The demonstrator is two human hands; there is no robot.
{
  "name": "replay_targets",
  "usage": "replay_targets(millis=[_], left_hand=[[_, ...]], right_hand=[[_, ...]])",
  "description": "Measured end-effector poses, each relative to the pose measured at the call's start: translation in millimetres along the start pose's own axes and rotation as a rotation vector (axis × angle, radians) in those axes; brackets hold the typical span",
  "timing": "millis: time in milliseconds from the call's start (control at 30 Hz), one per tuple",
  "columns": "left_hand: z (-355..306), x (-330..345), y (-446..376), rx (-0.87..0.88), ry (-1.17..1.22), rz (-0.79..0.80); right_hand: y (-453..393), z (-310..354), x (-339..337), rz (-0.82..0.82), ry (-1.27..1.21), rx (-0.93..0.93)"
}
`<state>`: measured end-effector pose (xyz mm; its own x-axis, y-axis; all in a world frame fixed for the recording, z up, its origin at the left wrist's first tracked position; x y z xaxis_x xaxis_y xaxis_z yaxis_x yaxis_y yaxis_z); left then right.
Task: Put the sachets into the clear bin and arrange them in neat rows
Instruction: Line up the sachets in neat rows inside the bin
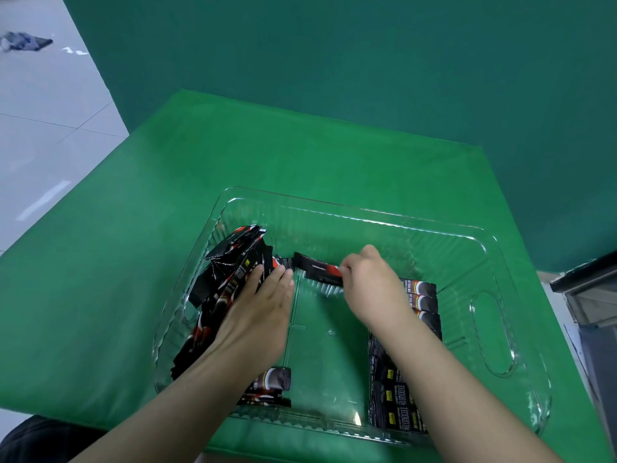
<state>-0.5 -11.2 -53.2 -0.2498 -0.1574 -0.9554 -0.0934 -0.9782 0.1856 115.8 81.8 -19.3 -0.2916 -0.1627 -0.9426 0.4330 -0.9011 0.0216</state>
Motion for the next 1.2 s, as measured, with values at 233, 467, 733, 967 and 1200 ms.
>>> replay_targets(millis=[233,467,733,967,1200], left_hand=[[1.4,-0.1,0.9,0.001,-0.021,0.013],[1.2,2.1,-2.4,0.023,-0.075,0.031],[1.8,2.0,-0.2,0.038,-0.063,0.020],[0.8,8.6,-3.6,0.064,-0.075,-0.005],[1.1,7.6,-5.5,0.072,-0.067,-0.036]], right_hand=[[17.9,4.1,-4.0,0.084,0.098,0.036],[68.6,49.6,39.2,0.561,-0.170,-0.211],[82.4,63.3,60.6,0.705,-0.234,-0.201],[83.0,67.1,64.0,0.772,-0.284,-0.176],[83.0,68.8,69.6,0.801,-0.256,-0.166]])
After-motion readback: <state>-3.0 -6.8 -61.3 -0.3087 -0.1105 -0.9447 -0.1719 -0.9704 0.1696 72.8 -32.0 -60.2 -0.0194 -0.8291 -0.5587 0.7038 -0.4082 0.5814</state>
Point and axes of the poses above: each hand's wrist, its own y-axis away from the middle knuckle, its own x-axis out of the palm, z = x × y, the point moved 6 cm from there along -y, towards the middle knuckle, and after that the axes turned 5 degrees about -y, right-handed, at the moved point
